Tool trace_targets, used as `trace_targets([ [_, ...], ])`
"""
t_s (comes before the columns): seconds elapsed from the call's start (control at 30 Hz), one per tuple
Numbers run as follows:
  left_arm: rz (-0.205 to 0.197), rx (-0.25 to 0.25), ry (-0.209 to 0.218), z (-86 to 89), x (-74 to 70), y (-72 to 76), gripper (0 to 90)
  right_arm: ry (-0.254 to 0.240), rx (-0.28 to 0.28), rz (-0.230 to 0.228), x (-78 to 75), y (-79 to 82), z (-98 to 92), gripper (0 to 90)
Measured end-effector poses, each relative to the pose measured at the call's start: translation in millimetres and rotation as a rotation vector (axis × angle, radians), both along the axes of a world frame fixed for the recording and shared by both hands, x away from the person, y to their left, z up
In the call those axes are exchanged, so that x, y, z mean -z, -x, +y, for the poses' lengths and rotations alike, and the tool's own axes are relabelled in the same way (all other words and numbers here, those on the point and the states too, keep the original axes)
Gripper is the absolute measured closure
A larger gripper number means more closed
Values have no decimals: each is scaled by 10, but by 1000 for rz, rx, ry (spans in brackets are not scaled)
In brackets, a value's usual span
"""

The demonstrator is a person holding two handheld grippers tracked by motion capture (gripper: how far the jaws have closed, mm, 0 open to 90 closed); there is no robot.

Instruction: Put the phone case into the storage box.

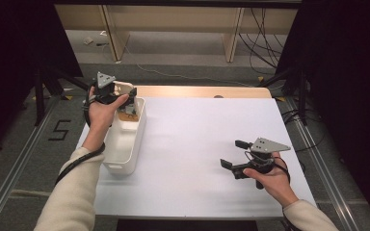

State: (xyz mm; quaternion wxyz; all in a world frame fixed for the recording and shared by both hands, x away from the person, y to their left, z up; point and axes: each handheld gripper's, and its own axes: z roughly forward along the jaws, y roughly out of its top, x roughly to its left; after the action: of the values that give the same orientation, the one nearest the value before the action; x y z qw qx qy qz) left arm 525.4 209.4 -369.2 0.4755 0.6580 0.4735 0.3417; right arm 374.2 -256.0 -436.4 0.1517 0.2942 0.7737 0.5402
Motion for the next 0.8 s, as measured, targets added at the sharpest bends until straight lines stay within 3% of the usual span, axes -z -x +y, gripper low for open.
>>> trace_targets([
  [0.8, 19, -5, -2, -6, 42, -85, 98, 0, 2, -1, -3, 1, -3, 61],
])
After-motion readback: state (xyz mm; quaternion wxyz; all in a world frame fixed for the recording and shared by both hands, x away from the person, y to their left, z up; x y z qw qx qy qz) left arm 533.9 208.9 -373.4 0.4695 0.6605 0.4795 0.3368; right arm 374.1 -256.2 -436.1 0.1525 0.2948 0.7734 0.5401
